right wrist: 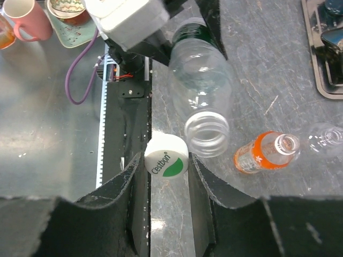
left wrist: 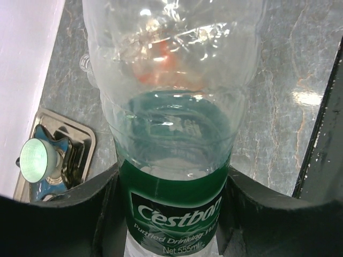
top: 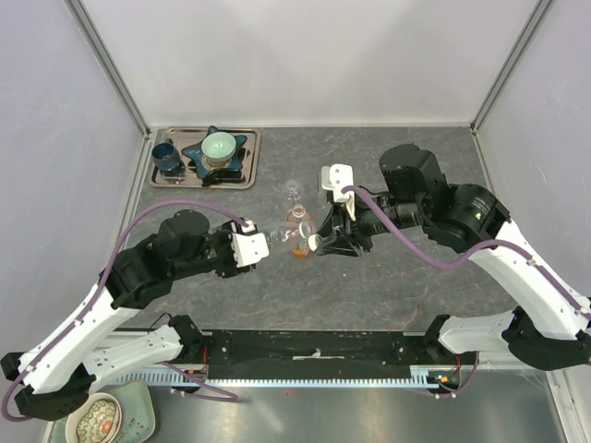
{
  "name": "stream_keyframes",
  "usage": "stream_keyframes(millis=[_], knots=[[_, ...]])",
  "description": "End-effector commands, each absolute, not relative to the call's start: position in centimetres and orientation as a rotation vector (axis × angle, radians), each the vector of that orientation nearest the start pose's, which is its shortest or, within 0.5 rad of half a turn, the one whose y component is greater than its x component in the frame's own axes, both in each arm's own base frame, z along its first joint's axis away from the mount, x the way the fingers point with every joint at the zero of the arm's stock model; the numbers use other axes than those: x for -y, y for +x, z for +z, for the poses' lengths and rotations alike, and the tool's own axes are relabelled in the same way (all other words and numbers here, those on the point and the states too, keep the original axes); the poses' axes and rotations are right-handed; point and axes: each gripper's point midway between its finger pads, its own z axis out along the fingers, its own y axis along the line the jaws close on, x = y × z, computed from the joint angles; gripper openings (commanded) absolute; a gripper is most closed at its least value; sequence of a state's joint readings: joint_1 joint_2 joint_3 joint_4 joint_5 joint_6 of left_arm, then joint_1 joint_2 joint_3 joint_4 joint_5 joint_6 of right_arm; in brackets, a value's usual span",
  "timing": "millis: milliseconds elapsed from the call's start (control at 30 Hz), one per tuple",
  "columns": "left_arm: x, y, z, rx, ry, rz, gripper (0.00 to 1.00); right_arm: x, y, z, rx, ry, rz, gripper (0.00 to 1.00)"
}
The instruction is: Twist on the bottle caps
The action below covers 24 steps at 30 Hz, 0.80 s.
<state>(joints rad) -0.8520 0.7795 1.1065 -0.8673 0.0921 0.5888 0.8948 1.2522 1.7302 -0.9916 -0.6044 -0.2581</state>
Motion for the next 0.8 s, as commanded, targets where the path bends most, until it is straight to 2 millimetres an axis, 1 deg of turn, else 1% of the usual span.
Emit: stream_keyframes(millis=[0,100,200,267,500,767], knots=[[18.0,15.1,29.0,-1.519,1.433,-0.333,0.45,-28.8,13.2,41.2,-1.502,-1.395,0.908,0.31],[17.7,14.2,28.9,-1.503,1.463,-0.363,0.44,-28.2,13.1,42.5,-1.462,-1.382,0.88,0.3],[17.8,14.0,28.8,-1.497,1.479,-0.367,0.43,-28.6,12.9,42.6,-1.462,-1.393,0.906,0.3],[17.8,14.1,28.8,-1.497,1.479,-0.367,0.43,-29.1,12.8,42.1,-1.469,-1.413,0.933,0.31],[17.9,14.1,28.9,-1.491,1.484,-0.366,0.43,-29.7,12.1,40.2,-1.505,-1.467,0.999,0.33],[18.4,14.3,29.1,-1.481,1.495,-0.377,0.43,-30.3,12.1,39.7,-1.509,-1.488,1.023,0.34]])
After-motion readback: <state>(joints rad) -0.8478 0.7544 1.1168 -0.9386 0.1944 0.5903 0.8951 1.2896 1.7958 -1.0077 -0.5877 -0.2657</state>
